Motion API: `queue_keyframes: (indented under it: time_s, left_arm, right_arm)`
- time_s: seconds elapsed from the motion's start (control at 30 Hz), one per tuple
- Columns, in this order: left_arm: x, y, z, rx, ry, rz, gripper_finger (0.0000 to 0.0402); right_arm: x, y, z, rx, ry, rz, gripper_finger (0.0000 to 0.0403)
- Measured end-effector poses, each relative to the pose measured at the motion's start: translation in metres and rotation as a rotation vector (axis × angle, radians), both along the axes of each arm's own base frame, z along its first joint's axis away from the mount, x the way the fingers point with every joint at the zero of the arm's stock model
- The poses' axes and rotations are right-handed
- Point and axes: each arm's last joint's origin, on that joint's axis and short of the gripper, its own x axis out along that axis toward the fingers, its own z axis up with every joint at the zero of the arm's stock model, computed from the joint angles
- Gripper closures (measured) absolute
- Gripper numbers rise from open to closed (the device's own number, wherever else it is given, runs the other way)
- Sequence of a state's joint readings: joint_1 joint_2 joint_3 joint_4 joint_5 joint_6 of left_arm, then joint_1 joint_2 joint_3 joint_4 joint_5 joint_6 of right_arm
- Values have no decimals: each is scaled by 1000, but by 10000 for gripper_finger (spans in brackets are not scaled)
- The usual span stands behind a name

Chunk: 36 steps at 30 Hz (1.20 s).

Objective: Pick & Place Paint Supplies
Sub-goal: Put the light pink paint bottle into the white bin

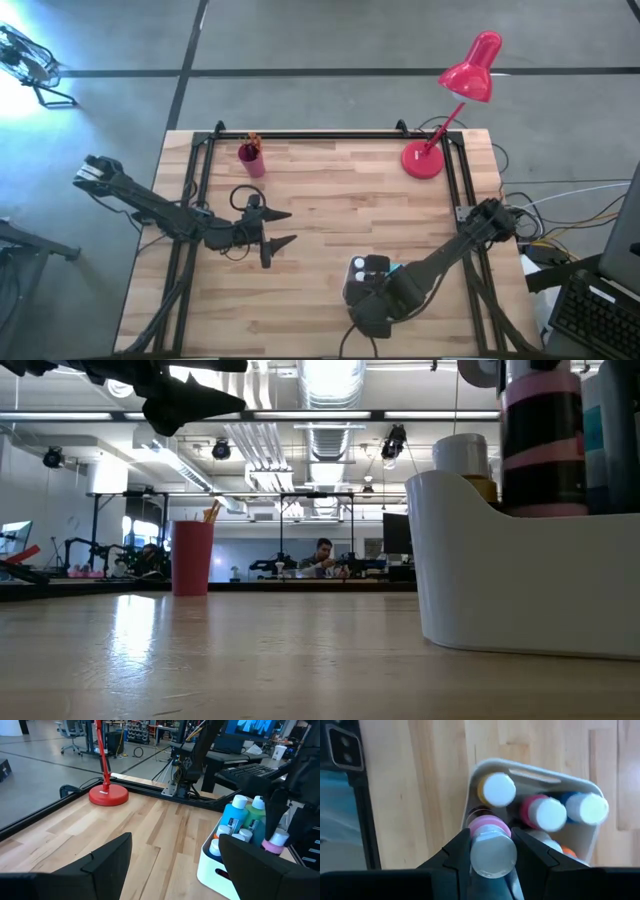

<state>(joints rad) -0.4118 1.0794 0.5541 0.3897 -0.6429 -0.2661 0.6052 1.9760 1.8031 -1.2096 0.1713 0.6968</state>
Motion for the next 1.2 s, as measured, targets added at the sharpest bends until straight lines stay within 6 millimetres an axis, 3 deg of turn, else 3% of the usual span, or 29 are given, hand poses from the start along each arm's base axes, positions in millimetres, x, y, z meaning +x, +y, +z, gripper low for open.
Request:
queue_keyframes:
  time_s: [0.5, 1.2]
  left_arm:
    - [0, 0, 0, 1, 1, 0, 99]
    - [0, 0, 0, 1, 1, 0, 99]
  right_arm:
    - [-5, -14, -34, 44, 21, -51, 292]
    - [0, -13, -34, 68, -14, -55, 287]
